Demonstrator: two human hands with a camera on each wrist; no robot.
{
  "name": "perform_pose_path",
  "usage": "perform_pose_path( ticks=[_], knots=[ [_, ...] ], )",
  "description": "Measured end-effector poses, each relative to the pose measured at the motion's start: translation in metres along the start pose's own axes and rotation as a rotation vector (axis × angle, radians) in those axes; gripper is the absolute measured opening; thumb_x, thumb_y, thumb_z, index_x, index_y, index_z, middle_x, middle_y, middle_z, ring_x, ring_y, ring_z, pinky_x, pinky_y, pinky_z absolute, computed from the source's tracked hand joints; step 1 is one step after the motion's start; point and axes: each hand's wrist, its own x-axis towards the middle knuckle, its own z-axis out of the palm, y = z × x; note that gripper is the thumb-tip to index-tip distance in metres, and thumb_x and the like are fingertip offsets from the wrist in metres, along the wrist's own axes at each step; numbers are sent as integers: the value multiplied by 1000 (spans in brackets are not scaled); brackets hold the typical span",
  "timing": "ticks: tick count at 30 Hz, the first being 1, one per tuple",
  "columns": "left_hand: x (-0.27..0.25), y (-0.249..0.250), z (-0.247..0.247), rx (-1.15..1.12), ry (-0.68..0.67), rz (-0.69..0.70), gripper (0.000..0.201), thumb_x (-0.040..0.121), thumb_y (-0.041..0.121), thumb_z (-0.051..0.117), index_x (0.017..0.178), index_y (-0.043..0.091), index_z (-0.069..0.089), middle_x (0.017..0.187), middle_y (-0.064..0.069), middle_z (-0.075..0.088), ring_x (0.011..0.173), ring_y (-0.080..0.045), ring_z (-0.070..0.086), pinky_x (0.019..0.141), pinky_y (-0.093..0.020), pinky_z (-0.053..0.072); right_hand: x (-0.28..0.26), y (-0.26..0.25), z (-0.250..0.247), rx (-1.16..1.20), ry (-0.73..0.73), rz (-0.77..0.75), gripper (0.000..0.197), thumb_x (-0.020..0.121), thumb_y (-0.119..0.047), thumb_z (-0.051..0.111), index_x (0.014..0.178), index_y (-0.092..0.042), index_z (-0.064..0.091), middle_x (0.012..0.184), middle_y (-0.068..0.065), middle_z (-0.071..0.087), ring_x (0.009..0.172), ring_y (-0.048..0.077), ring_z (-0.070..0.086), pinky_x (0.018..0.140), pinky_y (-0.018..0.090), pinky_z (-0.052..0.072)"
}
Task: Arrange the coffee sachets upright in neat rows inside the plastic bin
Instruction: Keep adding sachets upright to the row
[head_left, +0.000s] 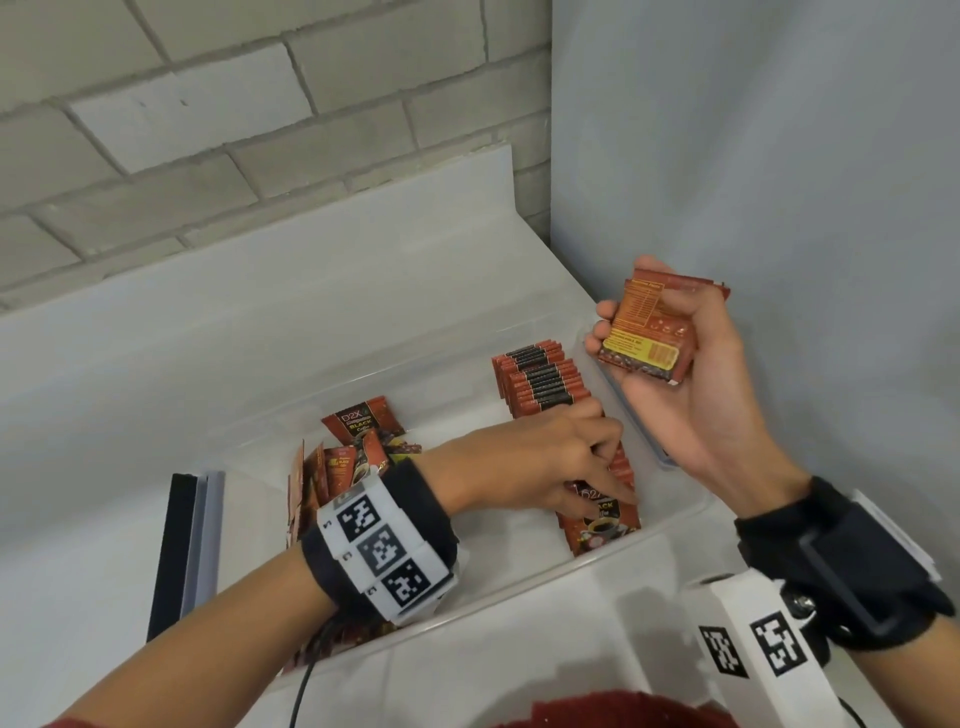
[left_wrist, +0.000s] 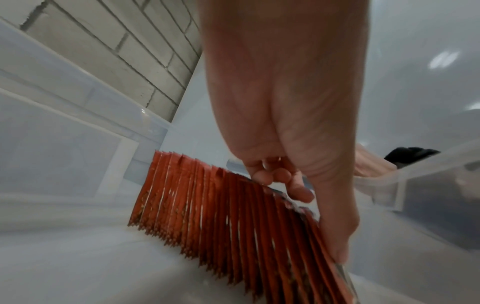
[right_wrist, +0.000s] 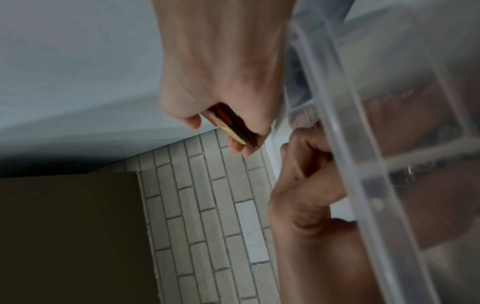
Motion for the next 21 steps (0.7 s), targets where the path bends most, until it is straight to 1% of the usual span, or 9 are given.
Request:
perform_pose_path(
  ticks=[2, 4, 8, 10, 13, 16, 18, 19, 21],
  knots=[
    [0, 0, 1, 23, 13, 6, 32, 81, 18, 73, 112, 14, 73, 83, 1, 37, 83, -17, 36, 71, -31, 39, 0, -1, 0, -24, -23, -14, 31, 95, -15, 41, 122, -14, 54, 87, 10, 66, 83, 21, 62, 80, 34, 50],
    [0, 0, 2, 26, 15, 8, 31, 82, 20, 72, 113, 14, 72, 84, 2, 35, 84, -13, 31, 72, -27, 34, 0, -1, 0, -42, -36, -13, 33, 95, -12, 39, 124, -15, 55, 89, 11, 67, 86, 21, 63, 83, 34, 51],
    [-1, 3, 1, -20, 21, -17, 33, 83, 29, 69, 113, 16, 72, 81, -1, 42, 84, -17, 36, 72, -34, 39, -1, -1, 0, -73, -35, 9, 30, 97, -10, 38, 121, -14, 56, 95, 14, 68, 87, 23, 68, 85, 35, 55],
    [-1, 5, -4, -107, 49, -42, 34, 83, 28, 70, 114, 15, 72, 79, 1, 43, 82, -19, 42, 72, -35, 41, -1, 0, 1, -99, -30, 7, 31, 98, -8, 38, 123, -13, 55, 99, 16, 69, 93, 27, 69, 88, 37, 55],
    [-8, 1, -22, -255, 91, -151, 27, 84, 23, 70, 110, 13, 73, 77, -1, 55, 80, -14, 48, 74, -27, 43, 0, 1, 2, -128, -33, -3, 32, 98, -7, 41, 129, -11, 52, 107, 18, 70, 102, 32, 68, 92, 38, 54],
    [-23, -7, -45, -356, 198, -338, 17, 89, 17, 66, 103, 11, 74, 87, -5, 67, 77, -6, 55, 71, -15, 40, 0, 1, 4, -174, -36, -10, 33, 97, -9, 45, 129, -12, 53, 112, 16, 70, 107, 28, 67, 93, 35, 54],
    [-31, -11, -55, -399, 322, -459, 13, 92, 14, 63, 99, 11, 73, 91, -2, 70, 79, -11, 59, 71, -21, 44, -1, 2, 5, -214, -34, 1, 35, 96, -11, 48, 131, -12, 53, 115, 15, 69, 108, 25, 67, 90, 32, 55],
    [-33, -12, -58, -409, 384, -502, 12, 93, 14, 61, 98, 11, 71, 91, 0, 70, 81, -13, 61, 74, -25, 46, -1, 2, 5, -237, -33, 11, 36, 95, -12, 50, 131, -11, 53, 117, 15, 69, 107, 23, 67, 88, 31, 56],
    [-36, -14, -61, -454, 495, -558, 12, 95, 19, 58, 100, 14, 67, 90, 0, 68, 83, -13, 62, 77, -29, 47, -3, 3, 5, -283, -29, 28, 39, 92, -14, 55, 131, -8, 54, 115, 12, 70, 103, 21, 69, 80, 26, 56]
  ],
)
